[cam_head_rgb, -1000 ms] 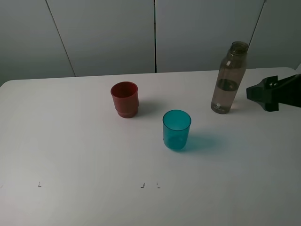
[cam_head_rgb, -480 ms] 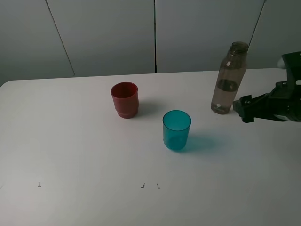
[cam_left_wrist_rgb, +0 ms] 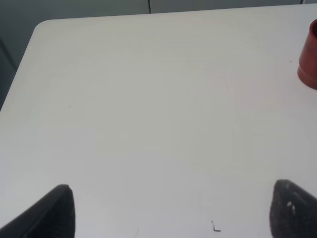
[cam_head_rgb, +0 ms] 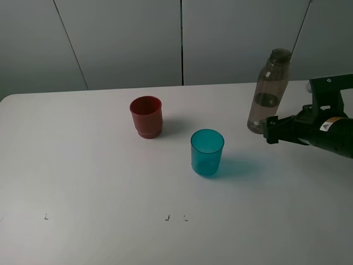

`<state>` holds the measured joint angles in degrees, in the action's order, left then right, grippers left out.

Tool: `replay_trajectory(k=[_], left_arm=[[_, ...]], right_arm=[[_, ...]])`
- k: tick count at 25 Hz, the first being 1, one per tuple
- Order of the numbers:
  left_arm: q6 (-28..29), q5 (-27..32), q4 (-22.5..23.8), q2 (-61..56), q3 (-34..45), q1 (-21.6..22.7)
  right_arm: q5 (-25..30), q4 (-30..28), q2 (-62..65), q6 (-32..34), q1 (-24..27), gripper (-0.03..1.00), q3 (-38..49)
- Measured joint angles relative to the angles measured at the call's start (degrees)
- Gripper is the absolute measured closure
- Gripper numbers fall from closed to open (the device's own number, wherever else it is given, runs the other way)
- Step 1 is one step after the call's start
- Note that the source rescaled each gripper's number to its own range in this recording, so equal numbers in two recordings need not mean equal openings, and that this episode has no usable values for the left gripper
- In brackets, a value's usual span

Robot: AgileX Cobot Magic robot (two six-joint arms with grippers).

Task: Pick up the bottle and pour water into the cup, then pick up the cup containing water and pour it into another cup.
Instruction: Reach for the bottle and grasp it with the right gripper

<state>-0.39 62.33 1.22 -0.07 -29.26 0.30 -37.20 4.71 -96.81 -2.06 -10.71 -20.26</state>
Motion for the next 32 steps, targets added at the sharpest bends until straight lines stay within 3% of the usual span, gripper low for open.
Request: replay_trajectory(k=[3,8,13,32], left_arm=[[0.4,0.0,0.0,0.0,0.0,0.0],[0.4,0.0,0.0,0.0,0.0,0.0],[0.4,0.0,0.0,0.0,0.0,0.0],[0.4,0.0,0.0,0.0,0.0,0.0]], right_arm=[[-5.3,-2.2,-3.2,2.5,0.0,-0.03,0.1],[-7.7,-2.6,-6.1,3.3,0.0,-0.03,0.2],[-13.7,-2.6,-8.8,3.9,0.0,-0.03,0.0],[-20.5,-3.7,-18.7,5.6,0.0,-0.03,-9.2]])
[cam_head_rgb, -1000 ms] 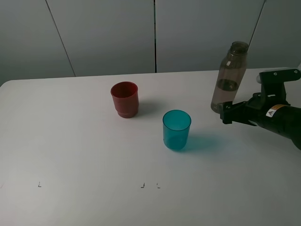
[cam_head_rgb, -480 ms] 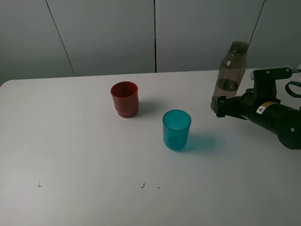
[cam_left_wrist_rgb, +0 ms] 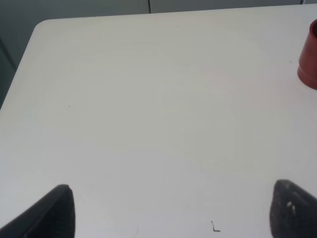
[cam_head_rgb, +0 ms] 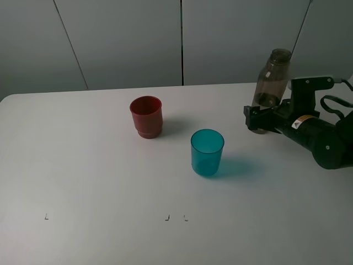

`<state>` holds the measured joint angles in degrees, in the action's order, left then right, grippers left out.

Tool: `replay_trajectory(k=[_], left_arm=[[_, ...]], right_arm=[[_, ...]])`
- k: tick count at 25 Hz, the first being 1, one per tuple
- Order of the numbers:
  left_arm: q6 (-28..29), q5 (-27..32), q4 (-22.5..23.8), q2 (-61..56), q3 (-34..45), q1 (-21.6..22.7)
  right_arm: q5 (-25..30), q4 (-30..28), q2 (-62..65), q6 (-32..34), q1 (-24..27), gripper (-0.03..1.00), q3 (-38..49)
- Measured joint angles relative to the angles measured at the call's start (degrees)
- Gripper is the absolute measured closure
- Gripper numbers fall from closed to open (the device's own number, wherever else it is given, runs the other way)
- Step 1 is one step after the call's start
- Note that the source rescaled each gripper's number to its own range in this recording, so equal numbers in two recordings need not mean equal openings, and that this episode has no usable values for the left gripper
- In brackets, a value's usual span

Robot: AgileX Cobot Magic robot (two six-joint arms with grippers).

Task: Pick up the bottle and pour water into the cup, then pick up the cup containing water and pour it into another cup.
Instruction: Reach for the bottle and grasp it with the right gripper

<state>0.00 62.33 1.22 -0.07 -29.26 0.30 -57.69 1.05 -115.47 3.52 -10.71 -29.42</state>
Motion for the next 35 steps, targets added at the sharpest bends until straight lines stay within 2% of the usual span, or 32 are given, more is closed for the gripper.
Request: replay_trajectory(k=[13,35], left_arm=[[0.0,0.0,0.0,0.0,0.0,0.0],[0.0,0.0,0.0,0.0,0.0,0.0]], right_arm=[[-4.4,1.4,-2.0,0.4,0.0,-0.03,-1.9],[-4.9,1.3,-5.2,1.3,0.0,-0.03,-6.5]])
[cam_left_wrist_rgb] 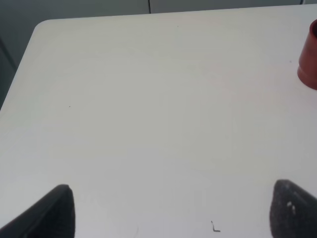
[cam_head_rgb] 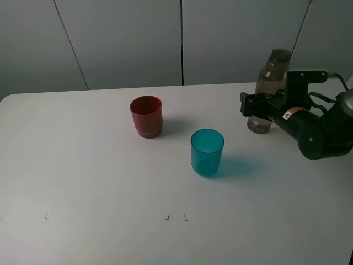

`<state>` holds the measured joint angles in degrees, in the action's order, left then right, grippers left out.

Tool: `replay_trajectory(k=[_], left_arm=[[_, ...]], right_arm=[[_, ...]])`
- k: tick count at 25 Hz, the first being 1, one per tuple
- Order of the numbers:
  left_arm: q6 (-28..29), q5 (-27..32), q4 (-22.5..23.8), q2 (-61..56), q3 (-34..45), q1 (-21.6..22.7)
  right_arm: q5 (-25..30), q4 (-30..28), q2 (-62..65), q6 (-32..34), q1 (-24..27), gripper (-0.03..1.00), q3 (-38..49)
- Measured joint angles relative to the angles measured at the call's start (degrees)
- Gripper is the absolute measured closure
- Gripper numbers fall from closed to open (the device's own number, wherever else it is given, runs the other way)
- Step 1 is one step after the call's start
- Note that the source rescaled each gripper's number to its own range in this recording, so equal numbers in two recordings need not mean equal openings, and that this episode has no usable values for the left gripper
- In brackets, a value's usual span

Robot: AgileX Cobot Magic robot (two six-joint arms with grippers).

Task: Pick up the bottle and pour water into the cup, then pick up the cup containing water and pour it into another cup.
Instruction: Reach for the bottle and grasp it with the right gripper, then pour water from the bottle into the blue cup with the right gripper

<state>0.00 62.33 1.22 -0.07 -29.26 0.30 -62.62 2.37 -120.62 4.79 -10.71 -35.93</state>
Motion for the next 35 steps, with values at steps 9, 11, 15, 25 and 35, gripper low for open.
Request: replay_trajectory(k=[9,11,15,25,35], left_arm=[[0.0,0.0,0.0,0.0,0.0,0.0],[0.0,0.0,0.0,0.0,0.0,0.0],[0.0,0.0,0.0,0.0,0.0,0.0],[0.0,0.0,0.0,0.0,0.0,0.0],[0.0,0.0,0.0,0.0,0.0,0.0]], right_arm=[[0.0,0.0,0.0,0.1,0.0,0.07,-0.1],[0.0,0.0,0.0,0.1,0.0,0.55,-0.1],[0.0,0.2,0.0,0.1,0.0,0.95,-0.1],[0.0,0.2,0.0,0.0,0.0,0.95,-0.1],[2.8,-4.2,3.4,-4.4,0.0,0.96,-0.1]])
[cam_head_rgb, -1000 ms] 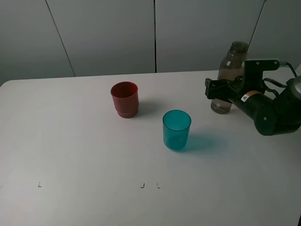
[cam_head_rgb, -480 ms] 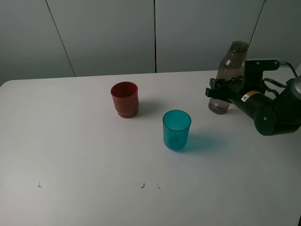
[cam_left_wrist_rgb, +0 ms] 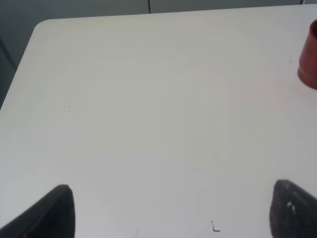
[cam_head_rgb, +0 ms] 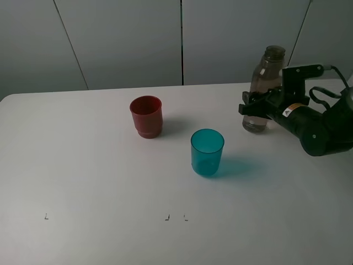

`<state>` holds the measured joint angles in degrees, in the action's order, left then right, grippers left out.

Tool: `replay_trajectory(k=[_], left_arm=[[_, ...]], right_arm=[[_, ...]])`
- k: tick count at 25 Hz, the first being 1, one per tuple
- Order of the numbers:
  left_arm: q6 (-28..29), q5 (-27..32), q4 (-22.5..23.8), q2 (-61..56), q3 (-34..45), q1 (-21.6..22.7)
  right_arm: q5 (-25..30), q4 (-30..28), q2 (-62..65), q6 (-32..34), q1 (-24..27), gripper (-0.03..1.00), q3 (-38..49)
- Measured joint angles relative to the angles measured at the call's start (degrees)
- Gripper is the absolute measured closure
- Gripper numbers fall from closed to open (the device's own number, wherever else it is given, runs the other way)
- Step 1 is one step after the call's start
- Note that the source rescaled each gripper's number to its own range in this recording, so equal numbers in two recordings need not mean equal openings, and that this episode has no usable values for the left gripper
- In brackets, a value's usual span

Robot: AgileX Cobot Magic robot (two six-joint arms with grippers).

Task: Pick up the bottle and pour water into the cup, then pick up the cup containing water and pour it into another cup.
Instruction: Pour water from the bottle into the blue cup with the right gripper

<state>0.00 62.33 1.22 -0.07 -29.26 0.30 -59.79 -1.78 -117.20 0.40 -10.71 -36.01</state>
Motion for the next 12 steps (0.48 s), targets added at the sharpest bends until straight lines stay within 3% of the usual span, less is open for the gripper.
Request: replay_trajectory(k=[12], left_arm=[[-0.4,0.0,0.0,0.0,0.0,0.0]], right_arm=[[1.0,-9.6,6.4,-21.4,-0.1,0.96,0.0]])
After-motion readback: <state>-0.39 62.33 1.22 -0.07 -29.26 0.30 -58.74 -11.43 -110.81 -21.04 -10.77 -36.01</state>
